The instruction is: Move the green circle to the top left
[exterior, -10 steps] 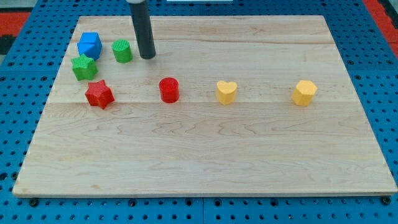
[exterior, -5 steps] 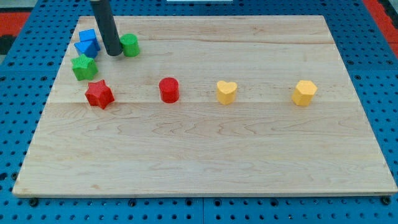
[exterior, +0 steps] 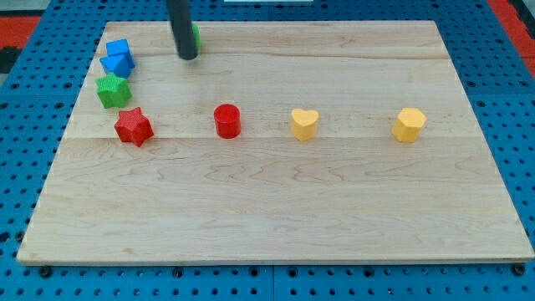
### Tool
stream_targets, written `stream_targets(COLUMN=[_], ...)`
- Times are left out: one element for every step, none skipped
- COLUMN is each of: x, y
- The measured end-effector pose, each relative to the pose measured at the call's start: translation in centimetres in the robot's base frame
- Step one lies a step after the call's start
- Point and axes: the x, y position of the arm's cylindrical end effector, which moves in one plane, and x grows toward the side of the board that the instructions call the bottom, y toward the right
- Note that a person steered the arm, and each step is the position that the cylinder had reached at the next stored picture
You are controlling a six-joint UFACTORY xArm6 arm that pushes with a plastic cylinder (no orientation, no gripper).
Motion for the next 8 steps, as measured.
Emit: stream_targets(x=[-4.7,-6.5,-5.2,-4.3,-3.2,-1.8,-1.8,1.2], y=[3.0,-1.0,-4.0,0.6,4.0,2.3,-1.7,-1.5])
